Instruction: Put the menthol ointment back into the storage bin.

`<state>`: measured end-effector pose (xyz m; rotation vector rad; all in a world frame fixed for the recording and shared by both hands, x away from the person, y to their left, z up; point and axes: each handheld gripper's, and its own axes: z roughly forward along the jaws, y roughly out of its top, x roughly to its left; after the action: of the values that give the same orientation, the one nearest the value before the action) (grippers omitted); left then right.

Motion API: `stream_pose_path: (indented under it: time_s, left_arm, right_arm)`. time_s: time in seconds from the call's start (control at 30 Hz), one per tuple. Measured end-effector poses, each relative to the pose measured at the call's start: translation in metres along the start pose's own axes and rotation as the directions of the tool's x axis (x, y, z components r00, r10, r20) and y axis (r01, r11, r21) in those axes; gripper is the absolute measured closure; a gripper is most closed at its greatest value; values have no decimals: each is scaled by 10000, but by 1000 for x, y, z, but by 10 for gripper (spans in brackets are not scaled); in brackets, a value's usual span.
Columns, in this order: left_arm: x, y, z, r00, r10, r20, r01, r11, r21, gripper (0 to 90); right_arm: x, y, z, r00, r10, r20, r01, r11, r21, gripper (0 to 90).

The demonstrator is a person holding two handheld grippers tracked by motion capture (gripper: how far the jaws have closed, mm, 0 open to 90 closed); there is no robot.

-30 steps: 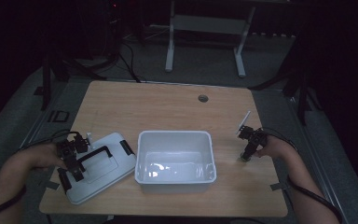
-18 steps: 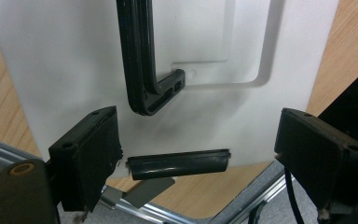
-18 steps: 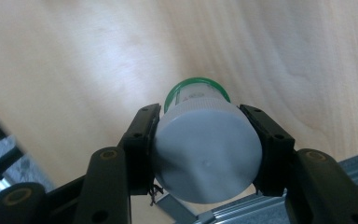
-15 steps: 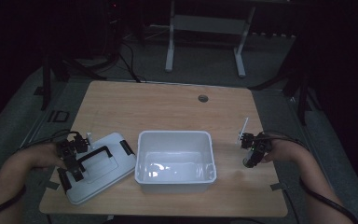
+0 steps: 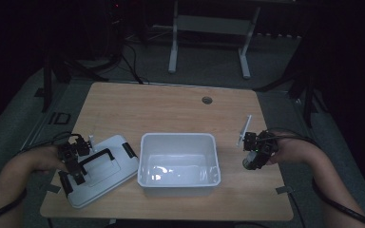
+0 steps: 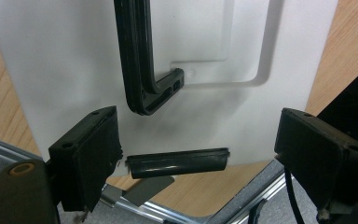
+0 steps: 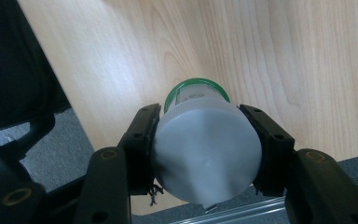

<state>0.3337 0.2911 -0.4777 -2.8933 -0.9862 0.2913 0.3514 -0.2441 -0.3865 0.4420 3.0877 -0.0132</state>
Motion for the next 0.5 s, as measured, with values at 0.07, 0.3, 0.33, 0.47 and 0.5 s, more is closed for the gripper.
stream_pose_path:
  time_s: [0.07, 0.3, 0.33, 0.47, 0.5]
  left_arm:
    - [0, 0, -1, 10000, -27, -5, 27, 10000, -7, 139]
    - [-1, 0, -1, 10000, -23, -51, 23, 10000, 89, 139]
    - [0, -1, -1, 10000, -28, -33, 29, 9999, 103, 139]
    - [0, -2, 1, 10000, -81, -39, 82, 9998, 194, 139]
    - [0, -2, 1, 9999, -91, -58, 92, 9997, 214, 139]
  right_arm:
    - [8, 7, -13, 9992, -375, 122, 375, 9993, 6, 501]
    - [21, 21, -34, 9967, -791, 187, 793, 9968, -119, 501]
    - [25, 26, -40, 9956, -888, 296, 891, 9960, -90, 501]
    - [33, 36, -50, 9919, -1212, 383, 1214, 9926, -23, 502]
    - [33, 36, -50, 9919, -1212, 383, 1214, 9926, -23, 502]
